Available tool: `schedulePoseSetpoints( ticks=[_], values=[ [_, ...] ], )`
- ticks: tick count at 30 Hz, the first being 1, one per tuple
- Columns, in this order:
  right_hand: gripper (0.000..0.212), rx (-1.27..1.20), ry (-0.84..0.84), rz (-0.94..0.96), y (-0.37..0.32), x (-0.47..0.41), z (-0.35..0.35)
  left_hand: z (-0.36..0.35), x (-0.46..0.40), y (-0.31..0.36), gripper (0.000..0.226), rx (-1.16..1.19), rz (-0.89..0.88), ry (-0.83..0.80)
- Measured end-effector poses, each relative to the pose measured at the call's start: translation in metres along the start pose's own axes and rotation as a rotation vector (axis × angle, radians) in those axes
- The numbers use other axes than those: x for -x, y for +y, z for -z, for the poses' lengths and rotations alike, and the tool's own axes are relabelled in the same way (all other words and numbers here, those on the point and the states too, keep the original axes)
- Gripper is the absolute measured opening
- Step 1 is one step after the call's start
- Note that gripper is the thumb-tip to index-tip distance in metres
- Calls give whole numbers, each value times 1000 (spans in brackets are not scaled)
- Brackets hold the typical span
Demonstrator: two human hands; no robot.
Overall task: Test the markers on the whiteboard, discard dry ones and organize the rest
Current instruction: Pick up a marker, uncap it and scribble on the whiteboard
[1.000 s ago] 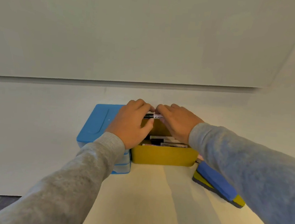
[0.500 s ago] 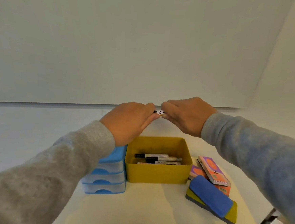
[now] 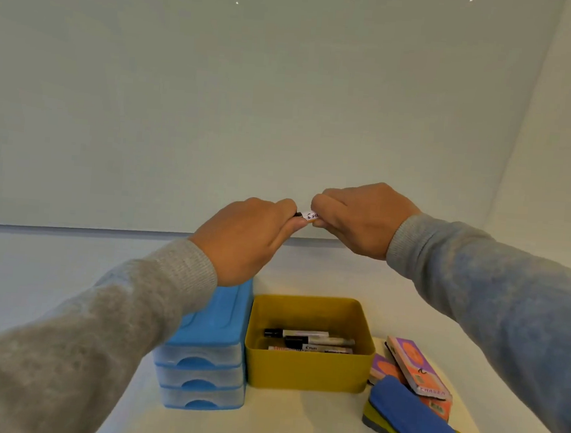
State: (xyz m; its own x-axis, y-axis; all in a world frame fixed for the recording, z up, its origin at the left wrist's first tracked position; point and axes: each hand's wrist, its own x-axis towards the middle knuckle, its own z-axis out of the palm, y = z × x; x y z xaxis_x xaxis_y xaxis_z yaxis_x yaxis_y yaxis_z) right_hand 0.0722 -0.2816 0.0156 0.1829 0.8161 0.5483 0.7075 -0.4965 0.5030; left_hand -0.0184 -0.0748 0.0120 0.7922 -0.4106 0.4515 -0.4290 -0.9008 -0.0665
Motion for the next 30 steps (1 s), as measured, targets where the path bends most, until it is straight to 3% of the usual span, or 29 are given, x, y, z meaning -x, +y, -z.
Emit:
schedulePoseSetpoints(
  ticks=[6,16,21,24,27,30],
  values=[
    [27,2,2,21,7,-5,6,4,-6,-1,41,-68,-7,46],
    [54,4,-187,-77,4,-13,12,7,-9,-21,42,-424,-220,284],
    [48,-7,-232,-77,3,-17,14,10,-16,-20,41,-483,-267,296],
    [56,-14,-152,-264,34,2,18,27,-12,-38,35,-356,-78,273],
    [49,31,-146,-457,71,51,29,45,13,-77,34,-251,159,402],
    [43,-40,-101,-531,71,64,27,41,18,-84,34,-216,165,411]
  ],
)
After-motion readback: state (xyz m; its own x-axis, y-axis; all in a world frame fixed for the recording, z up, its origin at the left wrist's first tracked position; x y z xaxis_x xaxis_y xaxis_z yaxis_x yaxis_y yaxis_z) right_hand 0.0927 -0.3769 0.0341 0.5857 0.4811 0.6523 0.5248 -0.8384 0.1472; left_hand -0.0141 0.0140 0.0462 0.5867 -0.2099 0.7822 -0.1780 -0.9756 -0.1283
